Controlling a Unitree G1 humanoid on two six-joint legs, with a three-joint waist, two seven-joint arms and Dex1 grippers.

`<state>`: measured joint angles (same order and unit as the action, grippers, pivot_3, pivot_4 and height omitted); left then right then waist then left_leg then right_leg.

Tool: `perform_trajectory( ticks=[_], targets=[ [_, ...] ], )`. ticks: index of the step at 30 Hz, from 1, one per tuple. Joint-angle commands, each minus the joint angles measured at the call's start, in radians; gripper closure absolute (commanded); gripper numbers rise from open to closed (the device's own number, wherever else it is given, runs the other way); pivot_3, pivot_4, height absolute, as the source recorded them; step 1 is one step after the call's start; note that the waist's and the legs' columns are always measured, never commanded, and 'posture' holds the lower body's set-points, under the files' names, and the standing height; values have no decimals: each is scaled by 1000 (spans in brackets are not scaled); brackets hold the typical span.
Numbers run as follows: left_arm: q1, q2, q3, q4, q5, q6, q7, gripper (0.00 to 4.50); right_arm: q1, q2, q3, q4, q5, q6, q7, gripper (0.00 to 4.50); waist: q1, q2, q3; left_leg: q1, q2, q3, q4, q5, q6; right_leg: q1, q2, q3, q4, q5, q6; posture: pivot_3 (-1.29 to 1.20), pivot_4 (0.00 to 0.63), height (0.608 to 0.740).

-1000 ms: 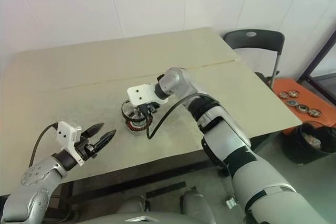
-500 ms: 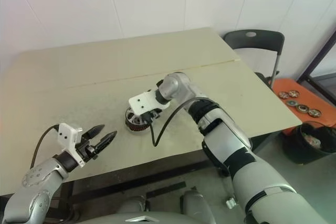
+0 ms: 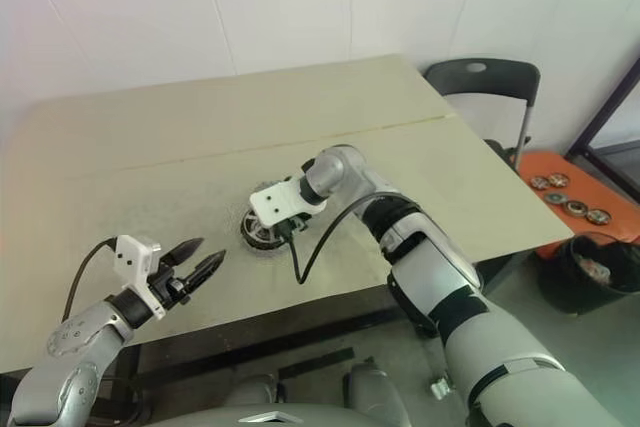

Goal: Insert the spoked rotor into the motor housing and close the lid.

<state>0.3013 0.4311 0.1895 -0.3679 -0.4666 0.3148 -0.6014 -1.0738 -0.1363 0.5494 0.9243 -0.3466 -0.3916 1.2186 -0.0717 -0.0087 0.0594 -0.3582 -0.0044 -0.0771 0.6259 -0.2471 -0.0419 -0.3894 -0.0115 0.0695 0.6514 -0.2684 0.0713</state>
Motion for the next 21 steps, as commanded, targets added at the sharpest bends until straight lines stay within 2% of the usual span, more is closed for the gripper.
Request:
perform_trajectory(
  ticks=[1,5,21],
  targets=[
    [-13,0,1,-35,5,-16,7,1432,3,6,-3,-25,16,3,25,1778,0,0,0,1,0,0,0,0,0,1,0,0,0,0,0,0,0,740],
    [-14,-2,-4,-31,10,-17,13,1432,-7,20,-20,-23,26,14,-3,486,0,0,0,1,0,0,0,0,0,0,0,0,0,0,0,0,0,740],
    [-33,-24,-38,-14,35,-16,29,1432,-87,41,-53,33,81,39,59,446,0,0,0,0,0,0,-2,0,0,-1,0,0,0,0,0,0,0,740]
  ],
)
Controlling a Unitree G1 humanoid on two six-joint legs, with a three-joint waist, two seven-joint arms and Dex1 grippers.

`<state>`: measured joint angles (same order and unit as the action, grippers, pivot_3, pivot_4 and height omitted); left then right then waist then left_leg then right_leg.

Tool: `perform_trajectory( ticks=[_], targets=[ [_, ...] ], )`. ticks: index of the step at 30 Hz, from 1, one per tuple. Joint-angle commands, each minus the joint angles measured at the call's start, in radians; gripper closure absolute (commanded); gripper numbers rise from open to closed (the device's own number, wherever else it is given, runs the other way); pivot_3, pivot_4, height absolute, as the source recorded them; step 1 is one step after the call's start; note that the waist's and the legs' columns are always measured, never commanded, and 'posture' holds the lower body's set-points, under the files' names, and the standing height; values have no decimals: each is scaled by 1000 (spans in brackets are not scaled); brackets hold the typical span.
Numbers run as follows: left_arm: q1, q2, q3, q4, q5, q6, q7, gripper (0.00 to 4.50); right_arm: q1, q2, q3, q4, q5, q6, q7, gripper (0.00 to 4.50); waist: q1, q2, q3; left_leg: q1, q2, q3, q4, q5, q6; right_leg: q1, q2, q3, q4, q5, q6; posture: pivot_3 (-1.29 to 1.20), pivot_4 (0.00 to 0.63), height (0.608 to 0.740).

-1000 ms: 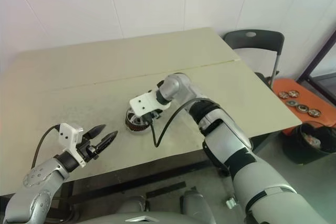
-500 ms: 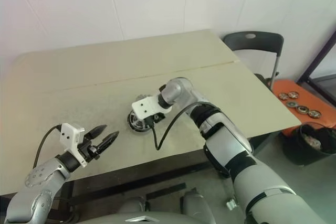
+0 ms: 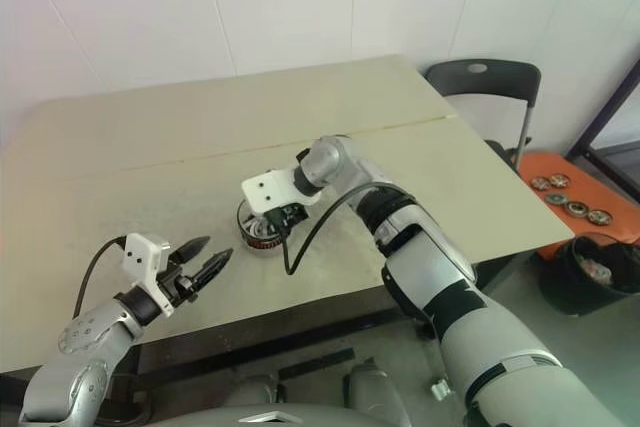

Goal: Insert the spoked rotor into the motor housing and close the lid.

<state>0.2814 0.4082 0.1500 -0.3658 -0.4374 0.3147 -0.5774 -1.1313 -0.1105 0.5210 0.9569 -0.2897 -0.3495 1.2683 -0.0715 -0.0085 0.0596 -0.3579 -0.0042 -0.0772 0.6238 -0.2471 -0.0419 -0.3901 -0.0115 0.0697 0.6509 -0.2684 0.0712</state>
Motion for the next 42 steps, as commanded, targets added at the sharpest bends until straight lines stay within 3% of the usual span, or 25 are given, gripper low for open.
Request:
perform_trajectory(
  ticks=[1,30,32,35,42],
  targets=[
    [-14,-2,0,-15,7,-16,7,1432,-27,17,-22,6,20,-3,7,446,-1,0,0,0,0,0,0,0,0,0,0,0,0,0,0,0,0,740],
    [-10,-19,-25,-20,12,-3,17,1432,-43,45,-14,126,-40,-41,-93,446,-1,0,0,0,0,0,-1,0,0,-1,0,0,0,0,0,0,0,740],
    [-9,-20,-26,-20,13,-3,17,1432,-45,45,-15,129,-41,-42,-95,1177,0,0,0,0,0,0,-1,0,0,-1,0,0,0,0,0,0,0,740],
    [-9,-22,-28,-20,14,-3,18,1432,-47,44,-16,134,-44,-45,-103,1932,-1,0,0,0,0,0,-1,0,0,-1,0,0,0,0,0,0,0,740],
    [-9,-28,-37,-14,18,-3,20,1432,-58,42,-28,132,-31,-44,-94,1932,-1,0,0,0,0,0,-2,0,0,-1,0,0,0,0,0,0,0,740]
  ],
)
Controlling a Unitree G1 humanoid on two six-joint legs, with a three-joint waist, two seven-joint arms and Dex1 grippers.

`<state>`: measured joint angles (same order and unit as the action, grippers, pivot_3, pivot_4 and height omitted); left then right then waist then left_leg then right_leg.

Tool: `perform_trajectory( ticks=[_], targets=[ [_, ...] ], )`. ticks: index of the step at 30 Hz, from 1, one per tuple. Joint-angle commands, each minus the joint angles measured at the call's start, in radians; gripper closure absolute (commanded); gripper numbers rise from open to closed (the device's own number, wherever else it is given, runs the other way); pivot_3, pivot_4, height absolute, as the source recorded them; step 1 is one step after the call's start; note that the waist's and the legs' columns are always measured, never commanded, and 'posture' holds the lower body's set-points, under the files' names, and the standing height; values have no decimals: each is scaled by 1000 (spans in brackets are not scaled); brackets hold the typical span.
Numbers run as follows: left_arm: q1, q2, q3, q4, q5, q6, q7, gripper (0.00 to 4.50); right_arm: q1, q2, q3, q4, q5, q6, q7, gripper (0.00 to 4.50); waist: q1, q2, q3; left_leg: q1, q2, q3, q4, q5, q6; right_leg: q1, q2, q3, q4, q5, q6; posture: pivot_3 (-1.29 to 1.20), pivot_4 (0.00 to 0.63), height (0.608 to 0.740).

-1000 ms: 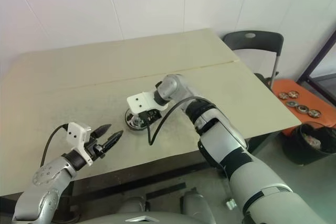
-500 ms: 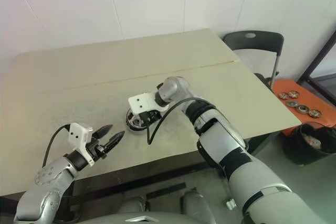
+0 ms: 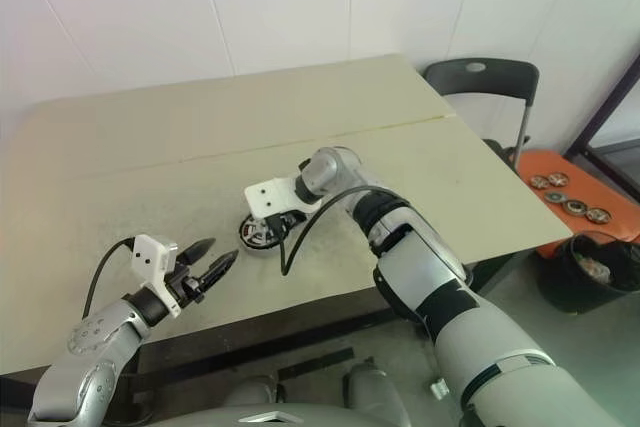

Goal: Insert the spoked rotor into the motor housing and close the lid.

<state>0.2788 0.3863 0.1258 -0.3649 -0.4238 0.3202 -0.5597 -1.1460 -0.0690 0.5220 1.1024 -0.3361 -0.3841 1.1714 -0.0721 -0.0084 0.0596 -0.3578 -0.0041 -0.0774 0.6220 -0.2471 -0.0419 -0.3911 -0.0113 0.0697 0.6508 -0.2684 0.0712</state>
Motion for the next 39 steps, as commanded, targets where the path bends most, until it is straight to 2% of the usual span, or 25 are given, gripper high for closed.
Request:
perform_trajectory(
  ticks=[1,7,10,14,17,20,23,26,33,39],
  targets=[
    [-7,-7,-15,-15,4,-8,3,1432,-50,-2,-32,-16,19,-10,7,1932,0,0,0,0,0,0,0,0,0,0,0,0,0,0,0,0,0,740],
    [-8,-8,-16,-16,-2,-4,8,1432,-79,-12,-78,-31,60,0,52,1932,0,0,0,0,0,0,0,0,0,0,0,0,0,0,0,0,0,740],
    [-8,-11,-12,-17,-8,-1,12,1432,-81,-2,-143,-24,117,42,34,1932,0,0,0,0,0,0,0,0,0,0,0,0,0,0,0,0,0,740],
    [0,-6,13,-26,-17,-12,14,1432,-52,58,-313,16,273,226,-37,1932,-2,0,0,0,0,-1,-1,0,0,0,0,0,0,0,0,0,0,740],
    [6,13,33,-26,-13,-13,8,1432,-8,74,-376,34,313,299,-104,1932,1,0,0,0,0,-1,-1,0,0,0,0,0,0,0,0,0,0,740],
    [10,23,53,-25,-18,-12,4,1432,33,84,-419,13,350,350,-147,2471,1,0,0,-1,0,-1,-1,0,0,0,0,0,-1,0,0,0,0,740],
    [11,29,64,-29,-19,-9,0,1432,71,83,-438,-20,365,385,-172,3387,-1,0,0,-2,0,0,-1,0,0,-1,-1,2,-2,0,0,0,0,740],
    [8,34,73,-36,-24,-2,-4,1432,106,79,-427,-45,355,408,-185,4413,-2,0,0,-1,0,2,-1,0,0,-1,0,2,-2,0,0,0,0,740],
    [1,41,73,-25,-31,1,-15,1432,247,61,-261,-208,275,499,-44,4461,-2,1,0,-1,0,2,-2,0,0,-1,0,1,-2,0,0,0,0,740],
    [5,39,70,-27,-31,1,-12,1432,306,56,-182,-278,217,484,-103,4461,-2,0,0,1,0,2,-2,0,0,0,0,2,-1,-2,4,0,0,740]
  ],
)
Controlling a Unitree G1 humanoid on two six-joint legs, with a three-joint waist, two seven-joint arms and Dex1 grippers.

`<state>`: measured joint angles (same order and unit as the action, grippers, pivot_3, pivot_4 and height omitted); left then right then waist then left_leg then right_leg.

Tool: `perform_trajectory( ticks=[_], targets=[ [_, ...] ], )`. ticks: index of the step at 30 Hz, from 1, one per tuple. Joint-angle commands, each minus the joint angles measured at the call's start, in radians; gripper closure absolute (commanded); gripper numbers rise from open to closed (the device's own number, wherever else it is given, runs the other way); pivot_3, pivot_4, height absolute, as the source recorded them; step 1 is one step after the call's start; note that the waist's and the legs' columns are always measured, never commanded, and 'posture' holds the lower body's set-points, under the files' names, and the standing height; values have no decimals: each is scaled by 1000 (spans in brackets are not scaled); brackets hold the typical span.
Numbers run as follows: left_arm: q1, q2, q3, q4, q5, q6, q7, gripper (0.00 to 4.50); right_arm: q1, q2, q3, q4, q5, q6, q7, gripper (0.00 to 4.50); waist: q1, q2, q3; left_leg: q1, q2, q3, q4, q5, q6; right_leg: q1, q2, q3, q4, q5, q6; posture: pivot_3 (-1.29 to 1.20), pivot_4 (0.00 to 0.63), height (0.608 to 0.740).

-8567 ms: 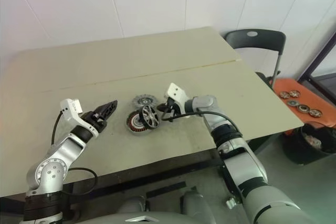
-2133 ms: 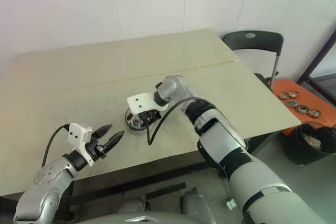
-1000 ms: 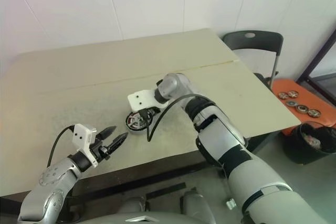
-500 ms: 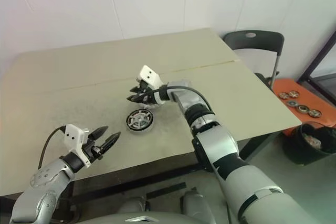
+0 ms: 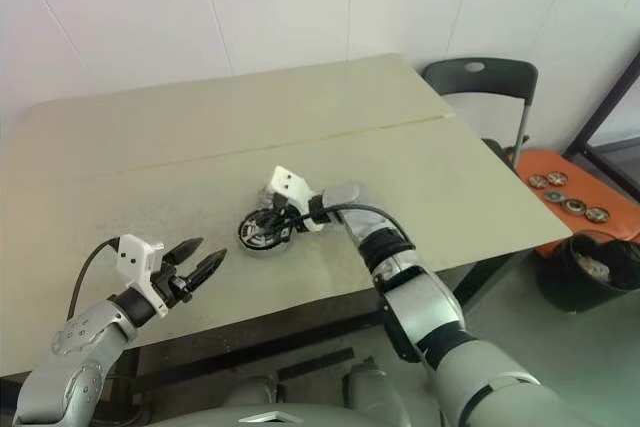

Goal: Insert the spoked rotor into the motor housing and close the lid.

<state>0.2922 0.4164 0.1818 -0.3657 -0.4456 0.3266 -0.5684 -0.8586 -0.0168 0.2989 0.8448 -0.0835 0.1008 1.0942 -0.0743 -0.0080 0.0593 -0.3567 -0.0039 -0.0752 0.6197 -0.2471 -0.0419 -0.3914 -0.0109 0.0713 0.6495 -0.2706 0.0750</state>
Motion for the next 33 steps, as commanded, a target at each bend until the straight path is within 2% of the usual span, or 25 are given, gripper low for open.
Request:
perform_trajectory(
  ticks=[1,8,11,18,21,25,33],
  targets=[
    [-8,9,14,-27,-9,-5,-3,1432,21,2,48,-21,-42,-6,-37,4461,0,0,0,0,0,0,0,0,0,0,0,0,0,0,0,0,0,740],
    [-12,11,15,-24,-7,-4,-2,1432,32,-46,125,5,-115,-8,-33,4461,0,2,-3,2,0,0,0,0,0,2,0,0,0,0,0,0,0,740],
    [-14,10,11,-27,-5,-3,-1,1432,45,-60,128,-4,-86,60,37,4461,3,3,-5,3,0,-1,0,0,0,2,-1,0,-1,0,0,0,0,740],
    [-16,8,0,-25,1,-3,1,1432,75,-90,88,-52,12,220,182,4461,4,3,-7,3,0,-1,0,0,0,3,-2,-1,-4,0,0,0,0,740],
    [-19,8,-3,-21,4,-3,2,1432,80,-96,71,-56,33,242,176,4461,4,3,-7,2,0,-1,0,0,0,3,-1,-1,-3,0,0,0,0,740],
    [-22,6,-12,-19,8,-3,3,1432,72,-69,18,-39,64,200,90,4461,2,4,-7,3,0,-2,0,0,0,2,-1,-1,-3,0,0,0,0,740],
    [-31,11,-8,-17,0,4,-4,1432,17,-50,-53,-151,180,203,166,4461,2,5,-4,-3,0,-3,1,0,0,0,-1,-1,-3,0,0,0,0,740]
  ],
)
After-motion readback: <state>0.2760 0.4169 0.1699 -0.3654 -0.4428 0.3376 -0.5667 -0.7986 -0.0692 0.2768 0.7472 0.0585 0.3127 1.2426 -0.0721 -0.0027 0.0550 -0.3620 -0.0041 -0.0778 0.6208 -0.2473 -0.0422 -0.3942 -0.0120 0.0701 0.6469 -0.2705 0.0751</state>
